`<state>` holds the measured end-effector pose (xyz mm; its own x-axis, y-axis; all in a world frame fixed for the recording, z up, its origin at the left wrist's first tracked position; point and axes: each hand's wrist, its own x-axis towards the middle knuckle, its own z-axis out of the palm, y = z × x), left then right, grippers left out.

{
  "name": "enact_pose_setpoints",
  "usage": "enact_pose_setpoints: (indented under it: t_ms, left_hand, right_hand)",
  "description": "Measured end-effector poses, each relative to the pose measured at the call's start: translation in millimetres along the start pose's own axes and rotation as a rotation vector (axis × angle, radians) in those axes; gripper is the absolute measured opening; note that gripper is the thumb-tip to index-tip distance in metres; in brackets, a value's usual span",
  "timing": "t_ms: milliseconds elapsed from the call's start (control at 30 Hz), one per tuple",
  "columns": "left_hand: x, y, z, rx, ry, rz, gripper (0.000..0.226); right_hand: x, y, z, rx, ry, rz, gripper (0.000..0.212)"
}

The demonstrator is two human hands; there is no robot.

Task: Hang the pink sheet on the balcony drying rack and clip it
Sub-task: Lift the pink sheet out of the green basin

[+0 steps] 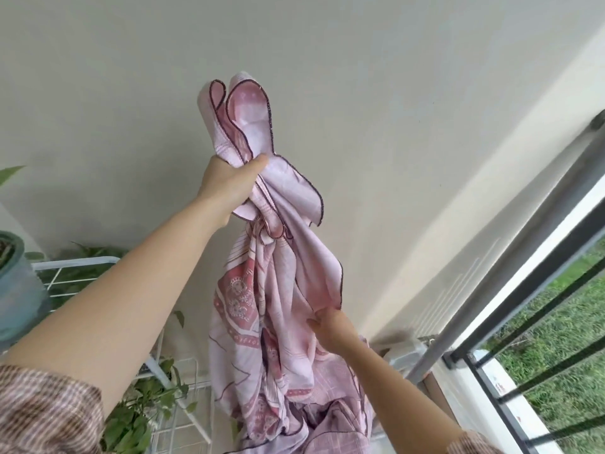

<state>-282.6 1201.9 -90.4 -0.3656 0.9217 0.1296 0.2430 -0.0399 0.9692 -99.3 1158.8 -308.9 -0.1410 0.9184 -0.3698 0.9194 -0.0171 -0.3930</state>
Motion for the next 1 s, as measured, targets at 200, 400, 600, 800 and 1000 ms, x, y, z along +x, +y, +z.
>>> enact_pose_setpoints:
  t_ms: [200,400,600,800,1000]
  left_hand:
    - [1,-28,-13,0.143,-0.173,-0.122,0.025]
    - [-20,-7,14,-0.082,-0.418,-0.129,0.051]
    - [-36,-5,27,-0.018,-0.581,0.024,0.028]
    - [-53,-17,28,0.101,-0.616,0.15,0.038]
    - [-86,-95,20,0.432,-0.531,0.144,0.143]
  right_hand:
    - [-56,-45,-175,0.667,0.15,-0.307,0.02]
    - [-82,-102,-253,0.702,0.427,-0.775,0.022]
    - [-51,-66,-178,0.01,0.421,-0.465,0.128]
    - [-33,-50,-164,0.283,0.257,-0.329,0.076]
    - [-47,-55,-216,0.541,0.459,-0.359,0.044]
